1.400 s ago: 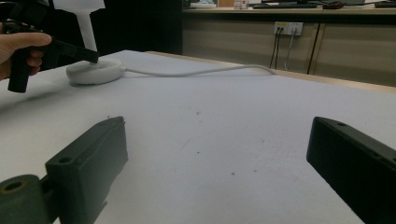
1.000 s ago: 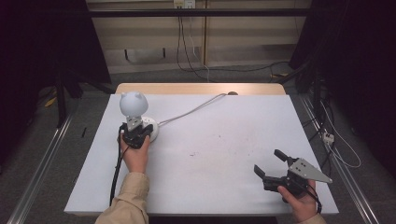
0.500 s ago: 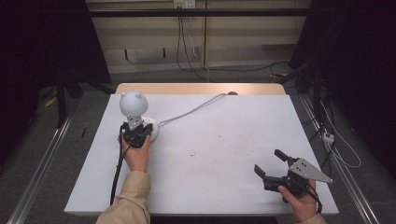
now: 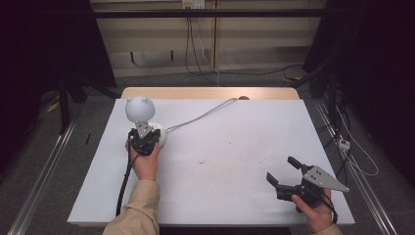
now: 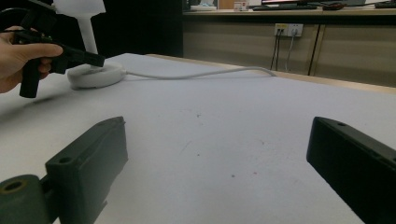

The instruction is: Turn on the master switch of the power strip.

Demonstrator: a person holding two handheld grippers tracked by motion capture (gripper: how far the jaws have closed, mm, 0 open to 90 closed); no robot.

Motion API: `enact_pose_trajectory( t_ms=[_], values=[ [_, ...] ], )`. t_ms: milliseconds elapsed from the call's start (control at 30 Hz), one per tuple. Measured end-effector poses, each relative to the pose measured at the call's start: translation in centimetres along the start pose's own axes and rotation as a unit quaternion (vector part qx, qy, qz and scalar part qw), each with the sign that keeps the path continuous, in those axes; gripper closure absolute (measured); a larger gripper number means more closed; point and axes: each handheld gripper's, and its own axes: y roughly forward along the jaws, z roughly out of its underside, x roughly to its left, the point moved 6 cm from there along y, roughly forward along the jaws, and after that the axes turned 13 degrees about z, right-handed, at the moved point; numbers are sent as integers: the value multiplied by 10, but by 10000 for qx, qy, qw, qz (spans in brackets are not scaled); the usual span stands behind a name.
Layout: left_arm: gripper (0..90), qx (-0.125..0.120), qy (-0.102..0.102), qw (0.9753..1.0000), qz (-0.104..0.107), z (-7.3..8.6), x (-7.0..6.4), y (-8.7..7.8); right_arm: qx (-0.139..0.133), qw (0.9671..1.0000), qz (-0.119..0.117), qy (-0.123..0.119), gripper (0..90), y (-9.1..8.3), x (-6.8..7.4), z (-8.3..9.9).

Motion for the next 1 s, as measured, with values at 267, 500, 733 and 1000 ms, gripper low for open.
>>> enact_pose_trajectory(
  t_ms=[267, 500, 733, 1000],
  values=[
    [900, 127, 160, 9998, -83, 3, 1, 2, -16, 10000, -1, 17, 48, 0, 1, -1],
    [900, 136, 240, 9995, -141, 4, 0, 3, -27, 10000, 2, 15, 48, -1, 0, -1],
    [900, 91, 237, 9995, -212, 4, -1, 5, -31, 10000, -16, 7, 48, -1, 0, -1],
    [900, 94, 298, 9992, -261, 5, -2, 5, -33, 10000, -13, 1, 48, -1, 0, -1]
  ],
)
